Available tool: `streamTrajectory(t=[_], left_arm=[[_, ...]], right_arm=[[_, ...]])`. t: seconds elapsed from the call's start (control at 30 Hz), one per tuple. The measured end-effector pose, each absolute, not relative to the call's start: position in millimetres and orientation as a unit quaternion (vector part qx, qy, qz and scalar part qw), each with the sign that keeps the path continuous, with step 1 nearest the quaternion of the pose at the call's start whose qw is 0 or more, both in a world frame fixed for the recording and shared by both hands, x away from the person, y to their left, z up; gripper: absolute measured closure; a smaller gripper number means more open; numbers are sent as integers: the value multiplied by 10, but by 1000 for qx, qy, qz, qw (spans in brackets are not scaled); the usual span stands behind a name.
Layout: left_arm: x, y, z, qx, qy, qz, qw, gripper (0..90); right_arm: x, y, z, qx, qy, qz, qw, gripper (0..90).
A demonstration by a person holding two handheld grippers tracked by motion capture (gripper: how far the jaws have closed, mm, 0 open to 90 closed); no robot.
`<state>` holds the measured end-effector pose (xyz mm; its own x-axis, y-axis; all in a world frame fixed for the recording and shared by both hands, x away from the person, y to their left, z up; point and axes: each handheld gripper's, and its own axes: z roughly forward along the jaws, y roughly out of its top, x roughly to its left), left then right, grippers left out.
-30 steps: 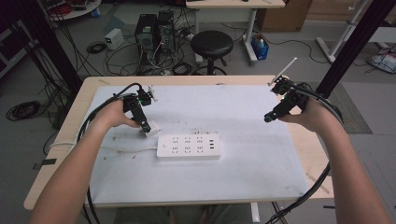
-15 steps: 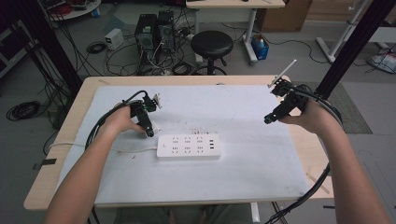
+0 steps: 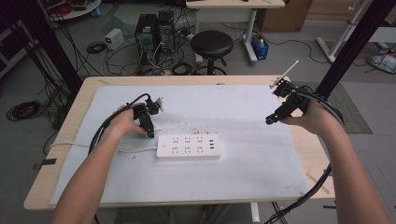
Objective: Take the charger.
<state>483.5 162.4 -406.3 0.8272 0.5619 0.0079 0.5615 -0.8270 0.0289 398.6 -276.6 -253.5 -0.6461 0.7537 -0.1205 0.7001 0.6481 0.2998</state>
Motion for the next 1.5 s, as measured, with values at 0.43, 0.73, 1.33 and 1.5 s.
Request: streamTrajectory(t=[0.43, 0.73, 1.33, 1.5], left_arm=[[4820, 1615, -4061, 958, 285, 8, 15, 424], [4712, 1635, -3603, 959, 279, 21, 41, 425], [4358, 1601, -2525, 963, 257, 42, 72, 425], [4302, 1564, -2432, 964, 243, 46, 93, 424]], right_arm=[[3984, -2765, -2560, 403, 901, 112, 117, 122], [3967, -2742, -2553, 414, 896, 112, 115, 122], [3915, -2613, -2469, 417, 896, 101, 111, 122], [3888, -2672, -2436, 453, 877, 125, 99, 122]])
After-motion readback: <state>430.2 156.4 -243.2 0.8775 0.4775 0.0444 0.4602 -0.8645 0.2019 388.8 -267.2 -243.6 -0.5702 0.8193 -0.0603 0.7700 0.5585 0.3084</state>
